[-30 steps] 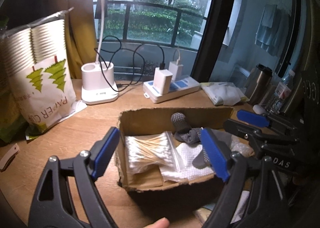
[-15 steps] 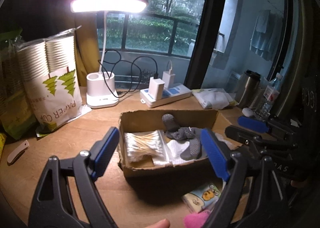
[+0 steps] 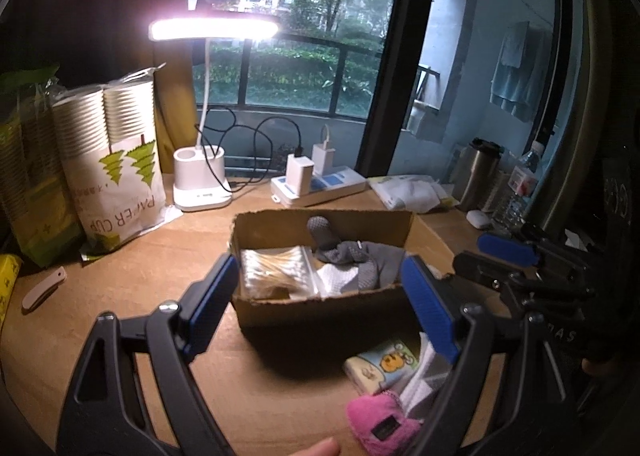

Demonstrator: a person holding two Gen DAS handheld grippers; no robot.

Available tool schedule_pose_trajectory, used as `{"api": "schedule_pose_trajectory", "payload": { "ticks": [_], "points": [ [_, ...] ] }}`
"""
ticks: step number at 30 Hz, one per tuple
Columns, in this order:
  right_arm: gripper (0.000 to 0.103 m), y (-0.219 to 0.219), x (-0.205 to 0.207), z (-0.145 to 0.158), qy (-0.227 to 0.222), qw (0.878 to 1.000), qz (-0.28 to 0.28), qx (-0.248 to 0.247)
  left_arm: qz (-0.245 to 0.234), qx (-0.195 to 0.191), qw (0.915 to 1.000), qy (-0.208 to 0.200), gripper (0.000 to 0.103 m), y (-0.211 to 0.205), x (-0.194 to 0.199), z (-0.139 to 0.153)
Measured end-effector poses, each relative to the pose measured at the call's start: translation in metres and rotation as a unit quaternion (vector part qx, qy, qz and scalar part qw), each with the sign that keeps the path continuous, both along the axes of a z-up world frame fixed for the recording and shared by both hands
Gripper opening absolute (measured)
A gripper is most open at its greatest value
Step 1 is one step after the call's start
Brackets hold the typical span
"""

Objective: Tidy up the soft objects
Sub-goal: 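Open both grippers and withdraw them toward the remaining items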

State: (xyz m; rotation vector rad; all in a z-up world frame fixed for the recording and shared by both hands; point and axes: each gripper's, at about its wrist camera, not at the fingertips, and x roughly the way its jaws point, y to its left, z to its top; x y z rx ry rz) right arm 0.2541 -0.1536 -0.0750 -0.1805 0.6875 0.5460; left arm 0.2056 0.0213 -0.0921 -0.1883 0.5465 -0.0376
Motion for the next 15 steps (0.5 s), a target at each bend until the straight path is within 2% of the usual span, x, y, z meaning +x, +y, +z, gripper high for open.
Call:
{"api": "schedule_pose_trajectory", "payload": {
  "ticks": [15],
  "points": [
    [0.05, -0.023, -0.026, -0.016, 0.015, 1.0, -0.011, -0.003, -0.005, -0.006, 0.9997, 0.024, 0.085, -0.021, -0.024, -0.02]
  ]
}}
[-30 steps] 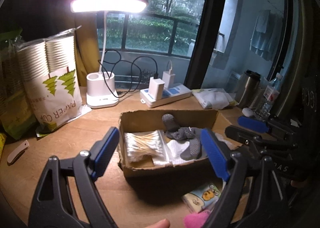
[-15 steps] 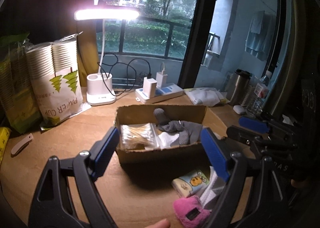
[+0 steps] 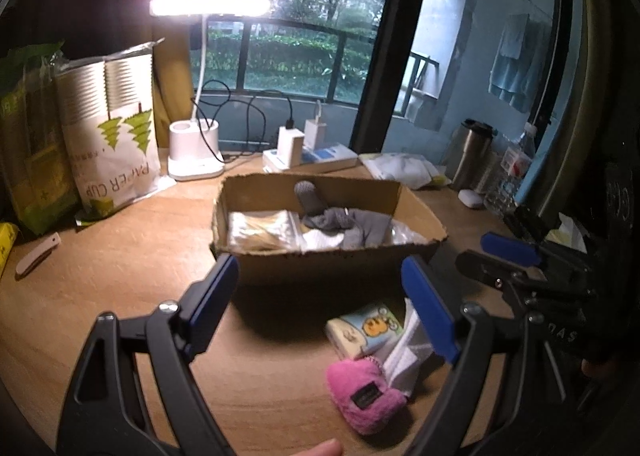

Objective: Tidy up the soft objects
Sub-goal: 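Open both grippers and withdraw them toward the remaining items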

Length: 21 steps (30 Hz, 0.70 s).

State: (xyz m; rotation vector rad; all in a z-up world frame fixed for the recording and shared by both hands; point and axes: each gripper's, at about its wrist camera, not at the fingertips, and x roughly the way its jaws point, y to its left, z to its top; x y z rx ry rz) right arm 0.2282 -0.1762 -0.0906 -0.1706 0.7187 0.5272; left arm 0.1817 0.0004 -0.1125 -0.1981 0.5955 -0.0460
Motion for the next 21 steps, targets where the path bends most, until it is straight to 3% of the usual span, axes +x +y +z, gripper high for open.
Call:
{"api": "schedule_pose_trajectory", "payload": {
  "ticks": [21],
  "points": [
    [0.05, -0.031, -0.021, -0.051, 0.048, 0.999, -0.01, 0.016, -0.019, 0.025, 0.9973, 0.066, 0.085, -0.036, -0.01, -0.052]
  ]
}}
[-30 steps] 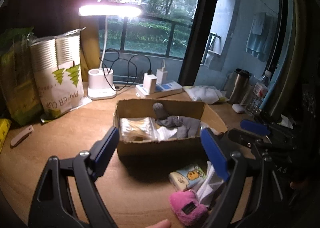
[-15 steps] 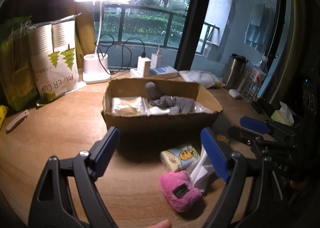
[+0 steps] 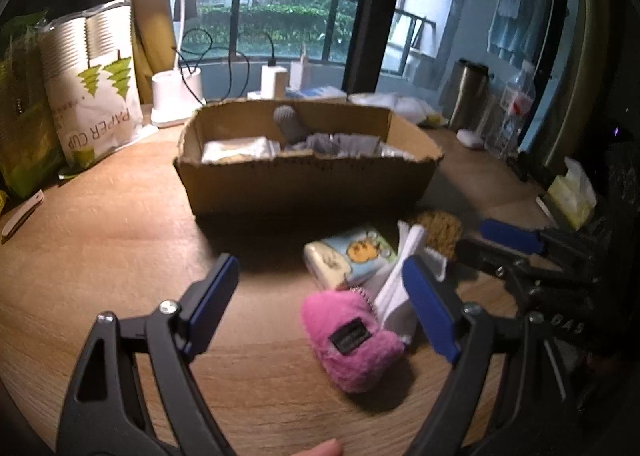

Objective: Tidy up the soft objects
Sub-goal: 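Open both grippers and withdraw them toward the remaining items, then grasp the pink plush pouch with the left gripper while the right gripper grasps the white waffle cloth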

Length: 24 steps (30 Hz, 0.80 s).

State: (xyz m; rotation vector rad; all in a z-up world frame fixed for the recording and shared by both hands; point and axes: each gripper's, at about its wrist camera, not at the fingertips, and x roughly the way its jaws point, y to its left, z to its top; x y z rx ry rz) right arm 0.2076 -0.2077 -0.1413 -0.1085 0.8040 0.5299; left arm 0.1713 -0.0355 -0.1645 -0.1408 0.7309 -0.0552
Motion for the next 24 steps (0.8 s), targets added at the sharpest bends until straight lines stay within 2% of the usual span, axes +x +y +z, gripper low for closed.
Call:
{"api": "schedule_pose_trajectory", "payload": {
  "ticks": [7, 13, 19, 24],
  "points": [
    [0.051, 0.001, 0.0, -0.011, 0.013, 1.0, 0.005, 0.004, -0.009, 0.012, 0.999, 0.043, 0.085, -0.007, 0.006, -0.024],
    [0.057, 0.002, 0.002, -0.015, 0.019, 1.0, 0.011, 0.002, -0.016, 0.038, 0.9967, 0.07, 0.085, -0.013, 0.008, -0.038],
    [0.058, 0.01, 0.002, -0.017, 0.022, 0.999, 0.024, -0.007, -0.014, 0.055, 0.9955, 0.076, 0.085, -0.007, 0.007, -0.044],
    [0.058, 0.021, 0.005, -0.021, 0.03, 0.999, 0.034, -0.014, -0.012, 0.051, 0.9958, 0.075, 0.084, 0.0, 0.007, -0.046]
  ]
}}
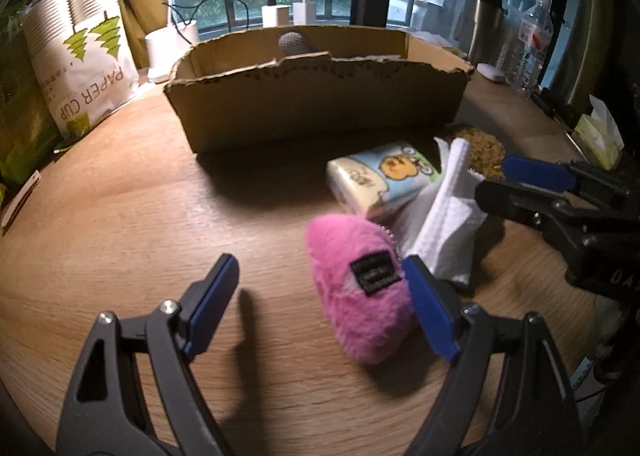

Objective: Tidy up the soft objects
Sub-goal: 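Grasp the pink plush pouch with the left gripper while the right gripper grasps the white waffle cloth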

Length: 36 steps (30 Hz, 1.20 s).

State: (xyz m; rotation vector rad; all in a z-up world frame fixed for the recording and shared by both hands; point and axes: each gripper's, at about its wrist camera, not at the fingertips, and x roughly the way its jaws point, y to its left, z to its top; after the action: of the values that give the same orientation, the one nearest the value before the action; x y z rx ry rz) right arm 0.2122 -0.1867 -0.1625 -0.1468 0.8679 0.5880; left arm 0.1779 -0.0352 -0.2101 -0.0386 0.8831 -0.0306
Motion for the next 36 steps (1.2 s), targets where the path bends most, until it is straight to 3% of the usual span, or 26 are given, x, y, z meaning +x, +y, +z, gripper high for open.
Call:
{"api": "schedule_pose_trajectory", "payload": {
  "ticks": [5, 19, 30, 33, 36],
  "points": [
    [0.058, 0.01, 0.004, -0.005, 0.01, 1.0, 0.009, -0.011, -0.006, -0.009, 0.9999, -0.001, 0.082, 0.004, 0.0, 0.0],
    [0.058, 0.031, 0.01, -0.021, 0.04, 0.998, 0.013, -0.042, -0.027, -0.036, 0.999, -0.005, 0.053, 0.01, -0.002, -0.001],
    [0.058, 0.041, 0.004, -0.025, 0.013, 0.997, 0.012, -0.081, -0.028, -0.045, 0.9986, -0.009, 0.044, 0.014, -0.003, 0.0],
    [0.052, 0.043, 0.003, -0.025, 0.012, 0.996, 0.016, -0.083, -0.028, -0.046, 0.9985, -0.012, 0.043, 0.015, -0.005, 0.001],
    [0.04, 0.048, 0.0, -0.024, 0.008, 0.996, 0.029, -0.082, -0.024, -0.048, 0.9985, -0.013, 0.042, 0.018, -0.006, 0.002]
  ]
}}
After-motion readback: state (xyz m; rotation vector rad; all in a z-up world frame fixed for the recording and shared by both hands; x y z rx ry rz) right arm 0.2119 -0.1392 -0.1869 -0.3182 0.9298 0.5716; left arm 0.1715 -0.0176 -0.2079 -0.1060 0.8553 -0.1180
